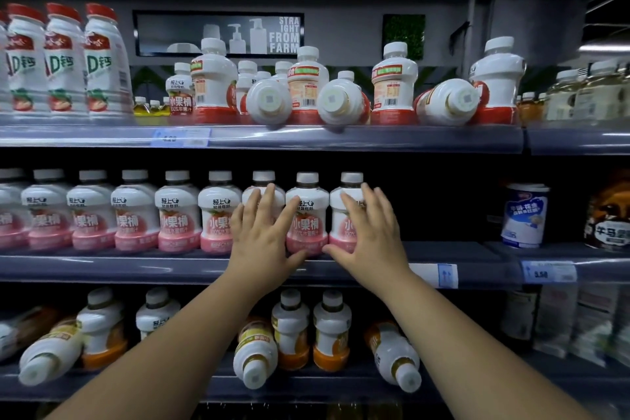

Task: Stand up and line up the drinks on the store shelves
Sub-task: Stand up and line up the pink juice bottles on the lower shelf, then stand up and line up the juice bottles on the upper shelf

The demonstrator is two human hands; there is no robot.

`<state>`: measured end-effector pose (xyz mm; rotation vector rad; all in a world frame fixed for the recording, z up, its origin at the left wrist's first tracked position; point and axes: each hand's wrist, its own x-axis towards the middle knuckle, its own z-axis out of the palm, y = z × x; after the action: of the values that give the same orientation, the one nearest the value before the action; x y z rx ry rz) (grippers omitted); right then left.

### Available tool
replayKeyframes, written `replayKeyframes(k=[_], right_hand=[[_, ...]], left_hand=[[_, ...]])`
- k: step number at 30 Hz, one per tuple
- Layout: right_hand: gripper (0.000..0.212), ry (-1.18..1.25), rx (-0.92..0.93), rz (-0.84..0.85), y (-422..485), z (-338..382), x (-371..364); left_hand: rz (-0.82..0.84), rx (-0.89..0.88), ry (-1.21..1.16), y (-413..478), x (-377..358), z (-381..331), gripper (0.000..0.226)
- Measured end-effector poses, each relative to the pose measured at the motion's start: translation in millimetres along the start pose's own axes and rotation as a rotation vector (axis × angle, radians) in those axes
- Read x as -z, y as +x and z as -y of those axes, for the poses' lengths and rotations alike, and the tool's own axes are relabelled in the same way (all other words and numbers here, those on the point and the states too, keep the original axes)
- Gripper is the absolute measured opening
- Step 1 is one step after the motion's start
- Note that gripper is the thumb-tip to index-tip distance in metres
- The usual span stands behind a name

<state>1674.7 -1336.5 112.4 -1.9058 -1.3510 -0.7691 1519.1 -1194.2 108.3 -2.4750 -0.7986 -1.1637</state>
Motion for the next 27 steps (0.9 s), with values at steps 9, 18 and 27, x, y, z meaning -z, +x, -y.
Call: replayKeyframes(k=[9,18,27], right_hand=[[0.085,0.146,0.018,-0.013,25.0,20.1,12.8],[0.068,0.369,0.12,-0.15,67.9,57.0,38.4],[0.061,0.436,0.211,-0.259,133.6,125.0,60.3]], left_hand=[[-0.072,-0.041,-0.113,18.3,23.4,9.6,0.087],[-0.258,-0.065,-0.203,56.2,77.4,12.6,0.081],[-0.331,-0.063,-0.213,103.7,132.6,58.9,0.079]])
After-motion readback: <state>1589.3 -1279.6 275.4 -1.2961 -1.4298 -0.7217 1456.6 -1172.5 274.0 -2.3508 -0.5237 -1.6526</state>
